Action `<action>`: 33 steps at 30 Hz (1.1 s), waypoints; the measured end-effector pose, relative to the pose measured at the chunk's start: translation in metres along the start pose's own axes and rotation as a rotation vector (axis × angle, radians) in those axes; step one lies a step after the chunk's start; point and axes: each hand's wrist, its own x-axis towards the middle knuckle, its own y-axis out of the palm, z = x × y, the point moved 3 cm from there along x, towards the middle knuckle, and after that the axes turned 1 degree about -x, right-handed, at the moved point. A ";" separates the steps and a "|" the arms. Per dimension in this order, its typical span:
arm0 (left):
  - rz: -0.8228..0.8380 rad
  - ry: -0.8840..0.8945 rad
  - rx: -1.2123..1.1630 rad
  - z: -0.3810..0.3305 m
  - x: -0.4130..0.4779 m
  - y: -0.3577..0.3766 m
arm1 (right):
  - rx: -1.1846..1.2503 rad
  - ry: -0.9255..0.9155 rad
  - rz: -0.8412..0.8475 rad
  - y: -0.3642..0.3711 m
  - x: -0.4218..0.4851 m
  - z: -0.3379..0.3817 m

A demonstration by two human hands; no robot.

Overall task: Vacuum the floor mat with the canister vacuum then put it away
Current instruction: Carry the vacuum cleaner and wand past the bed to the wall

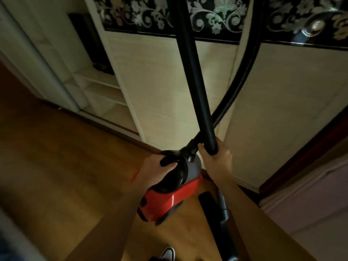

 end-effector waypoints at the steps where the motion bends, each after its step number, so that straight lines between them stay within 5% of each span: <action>1: -0.024 -0.028 0.003 0.003 -0.008 -0.006 | 0.001 -0.014 0.033 0.007 0.002 0.003; 17: -0.435 -0.375 -0.074 0.112 -0.108 -0.118 | 0.213 -0.237 0.479 0.175 -0.029 0.077; 33: -0.597 -0.568 -0.244 0.300 -0.054 -0.290 | 0.193 -0.330 0.712 0.464 -0.023 0.189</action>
